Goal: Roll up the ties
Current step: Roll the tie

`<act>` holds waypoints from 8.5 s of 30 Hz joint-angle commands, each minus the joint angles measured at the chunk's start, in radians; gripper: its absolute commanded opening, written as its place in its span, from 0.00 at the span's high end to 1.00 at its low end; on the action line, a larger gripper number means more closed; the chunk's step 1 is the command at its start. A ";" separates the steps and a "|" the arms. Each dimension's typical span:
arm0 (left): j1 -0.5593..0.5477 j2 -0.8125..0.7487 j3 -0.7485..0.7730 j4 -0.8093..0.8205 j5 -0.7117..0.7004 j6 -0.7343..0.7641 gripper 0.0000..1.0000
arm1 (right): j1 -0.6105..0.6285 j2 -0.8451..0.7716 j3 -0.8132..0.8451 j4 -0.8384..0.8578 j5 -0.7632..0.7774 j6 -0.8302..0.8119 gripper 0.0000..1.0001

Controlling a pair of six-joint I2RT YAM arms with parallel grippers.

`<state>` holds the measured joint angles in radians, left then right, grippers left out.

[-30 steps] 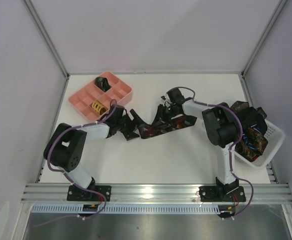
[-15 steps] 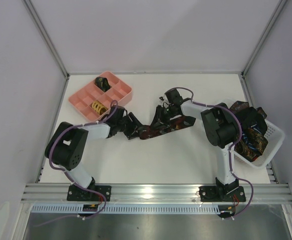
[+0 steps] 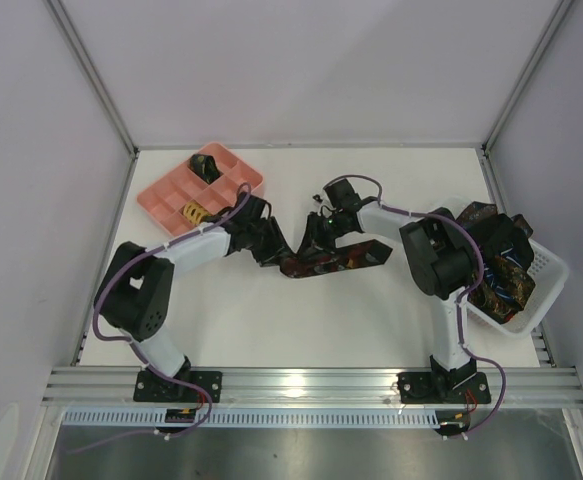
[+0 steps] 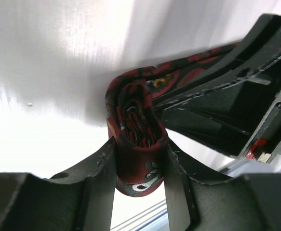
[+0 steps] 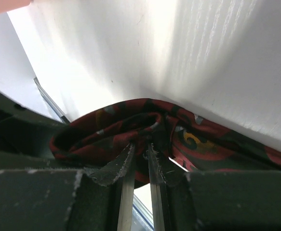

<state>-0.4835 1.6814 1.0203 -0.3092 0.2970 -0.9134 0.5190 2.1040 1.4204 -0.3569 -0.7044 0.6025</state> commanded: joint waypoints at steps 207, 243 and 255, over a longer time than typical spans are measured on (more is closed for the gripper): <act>0.120 -0.506 -0.428 0.154 0.251 -0.005 0.31 | 0.061 -0.026 0.135 -0.182 -0.064 -0.127 0.83; 0.125 -0.174 -0.339 0.317 0.126 -0.058 0.27 | 0.056 0.094 0.179 -0.166 -0.024 -0.162 0.84; 0.109 -0.138 -0.167 0.156 0.131 -0.013 0.43 | 0.075 0.106 0.175 -0.114 -0.050 -0.093 0.85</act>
<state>-0.3672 1.5414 0.7948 -0.1463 0.4164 -0.9405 0.5739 2.1998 1.5776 -0.5201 -0.7338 0.4732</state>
